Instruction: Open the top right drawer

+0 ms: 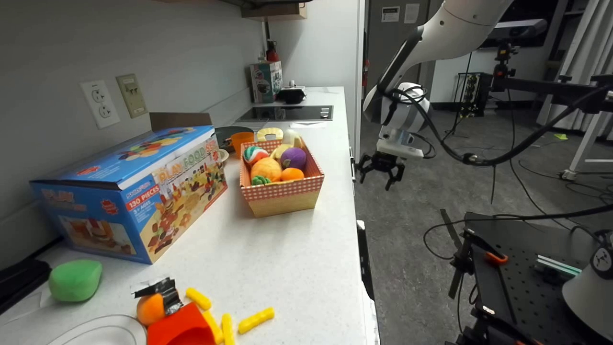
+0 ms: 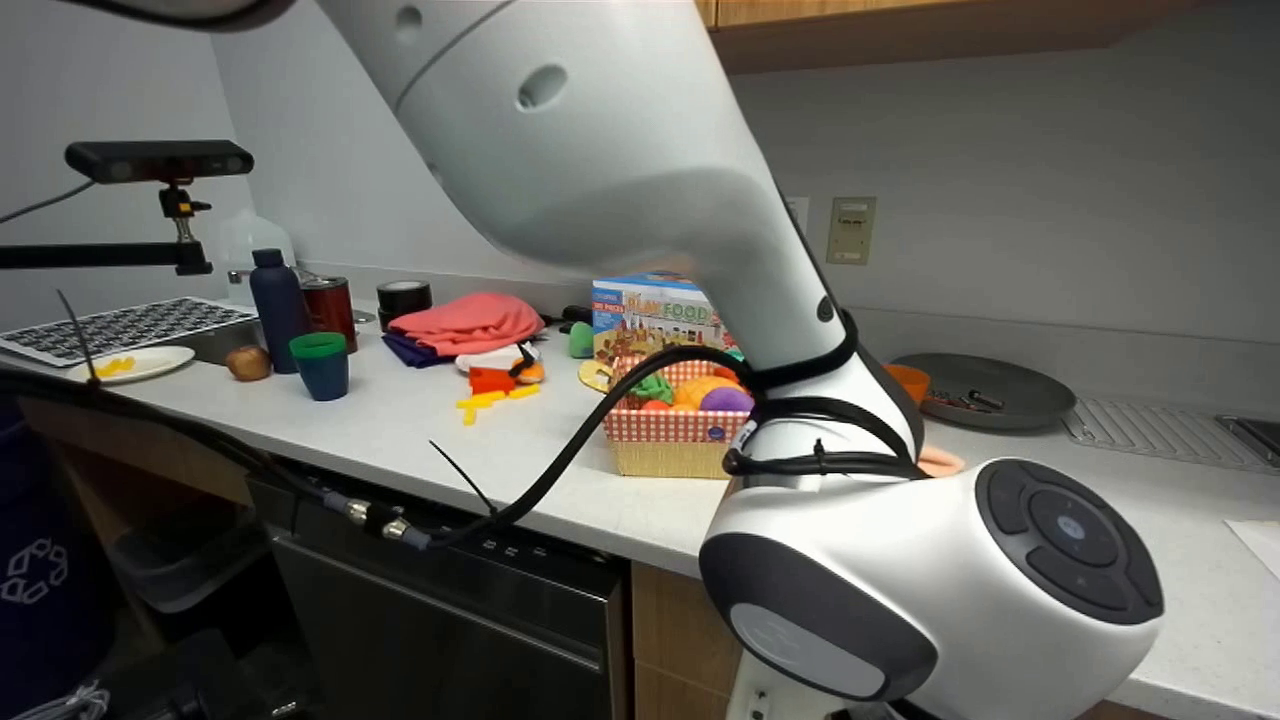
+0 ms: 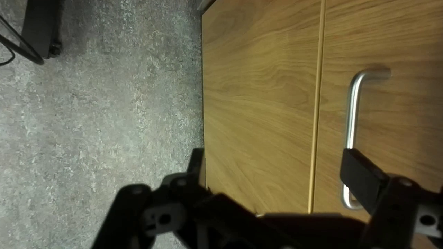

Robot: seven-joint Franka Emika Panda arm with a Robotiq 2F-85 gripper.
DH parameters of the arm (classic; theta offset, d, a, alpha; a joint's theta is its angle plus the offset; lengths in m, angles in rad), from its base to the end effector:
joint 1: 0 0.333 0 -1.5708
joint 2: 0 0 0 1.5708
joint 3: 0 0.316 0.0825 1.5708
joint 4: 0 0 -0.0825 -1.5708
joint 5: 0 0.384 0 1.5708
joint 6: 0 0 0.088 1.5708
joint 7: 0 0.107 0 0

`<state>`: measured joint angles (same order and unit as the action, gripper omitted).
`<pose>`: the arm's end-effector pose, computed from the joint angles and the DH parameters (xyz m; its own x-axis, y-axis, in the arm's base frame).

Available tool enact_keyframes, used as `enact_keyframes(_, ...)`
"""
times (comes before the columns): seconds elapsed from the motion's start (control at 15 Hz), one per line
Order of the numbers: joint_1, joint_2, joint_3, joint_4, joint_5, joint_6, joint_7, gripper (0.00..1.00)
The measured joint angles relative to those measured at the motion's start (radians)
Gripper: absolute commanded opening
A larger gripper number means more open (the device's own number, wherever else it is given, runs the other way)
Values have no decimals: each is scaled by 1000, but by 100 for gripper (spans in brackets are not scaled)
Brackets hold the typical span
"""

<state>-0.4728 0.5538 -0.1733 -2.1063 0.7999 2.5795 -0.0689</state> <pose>0.4408 -0.3515 0.1458 0.3291 -0.9367 -0.1193 -0.9161 -0.2861 -0.2808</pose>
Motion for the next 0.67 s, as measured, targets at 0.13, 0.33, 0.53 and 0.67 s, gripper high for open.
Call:
enact_keyframes(0.13, -8, 24, 15, 19, 29, 2, -29, 100)
enact_keyframes(0.33, -15, 46, 33, 43, 72, 2, -68, 100)
enact_keyframes(0.53, -16, 60, 42, 64, 112, 2, -100, 100)
enact_keyframes(0.67, -16, 74, 44, 76, 134, 2, -113, 100)
